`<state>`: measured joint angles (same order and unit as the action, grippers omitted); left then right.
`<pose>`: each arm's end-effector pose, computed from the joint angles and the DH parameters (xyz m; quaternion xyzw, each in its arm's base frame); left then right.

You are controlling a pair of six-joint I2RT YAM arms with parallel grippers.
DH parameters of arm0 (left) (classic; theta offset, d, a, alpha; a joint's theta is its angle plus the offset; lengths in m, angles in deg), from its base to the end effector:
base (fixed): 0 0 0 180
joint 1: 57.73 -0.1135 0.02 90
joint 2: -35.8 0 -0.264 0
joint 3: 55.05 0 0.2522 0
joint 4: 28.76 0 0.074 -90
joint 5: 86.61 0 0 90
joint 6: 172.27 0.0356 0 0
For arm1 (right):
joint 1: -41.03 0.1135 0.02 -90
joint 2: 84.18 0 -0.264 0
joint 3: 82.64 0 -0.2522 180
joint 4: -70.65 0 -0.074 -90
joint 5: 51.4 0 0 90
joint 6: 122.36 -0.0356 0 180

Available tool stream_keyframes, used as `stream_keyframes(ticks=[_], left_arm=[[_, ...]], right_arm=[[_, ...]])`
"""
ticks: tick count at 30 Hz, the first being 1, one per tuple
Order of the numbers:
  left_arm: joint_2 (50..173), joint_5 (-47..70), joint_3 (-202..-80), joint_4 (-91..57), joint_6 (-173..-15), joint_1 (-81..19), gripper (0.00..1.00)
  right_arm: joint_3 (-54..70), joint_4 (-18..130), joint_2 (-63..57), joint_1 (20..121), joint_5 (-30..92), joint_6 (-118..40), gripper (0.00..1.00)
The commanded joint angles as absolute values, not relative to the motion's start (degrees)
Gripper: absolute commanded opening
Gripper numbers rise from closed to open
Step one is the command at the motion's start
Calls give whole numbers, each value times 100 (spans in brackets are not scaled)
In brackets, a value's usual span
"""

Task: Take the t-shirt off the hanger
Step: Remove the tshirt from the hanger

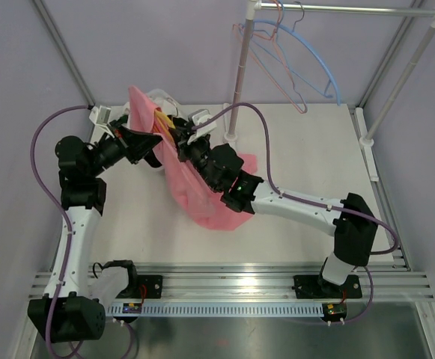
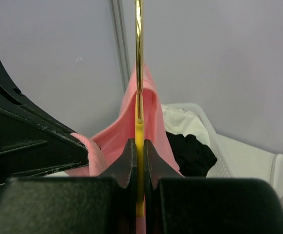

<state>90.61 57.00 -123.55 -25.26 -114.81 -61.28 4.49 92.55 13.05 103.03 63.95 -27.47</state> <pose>0.2079 -0.0158 0.4058 0.1516 0.6516 -0.4515 0.5905 0.2040 0.3513 0.3882 -0.1701 0.5787 0.2623 0.7533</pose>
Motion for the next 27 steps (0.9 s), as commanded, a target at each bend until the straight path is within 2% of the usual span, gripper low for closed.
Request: stream_keyframes(ticks=[1,6,13,17,18,24,27], left_arm=[[8959,5464,-12462,-3074,-11665,-6362,0],[9003,5208,-12313,-2923,-11348,-6362,0],[9038,5393,-12216,-2993,-11181,-6362,1],[9082,5717,-12049,-3187,-10996,-6362,10],[9082,5796,-11962,-3317,-10961,-6371,19],[9029,5833,-11777,-3302,-10592,-6362,49],[9073,5797,-11777,-3222,-10469,-6371,56]], right_arm=[[-173,7327,881,10352,6304,-2911,0],[-1079,4903,688,10352,5935,-3182,0],[-1774,2957,740,10361,5585,-3148,0],[-1818,2509,714,10352,5434,-3060,0],[-1818,2473,714,10352,5407,-3043,1],[-1651,2411,486,10352,5144,-2955,0],[-1537,2393,398,10352,5152,-2928,0]])
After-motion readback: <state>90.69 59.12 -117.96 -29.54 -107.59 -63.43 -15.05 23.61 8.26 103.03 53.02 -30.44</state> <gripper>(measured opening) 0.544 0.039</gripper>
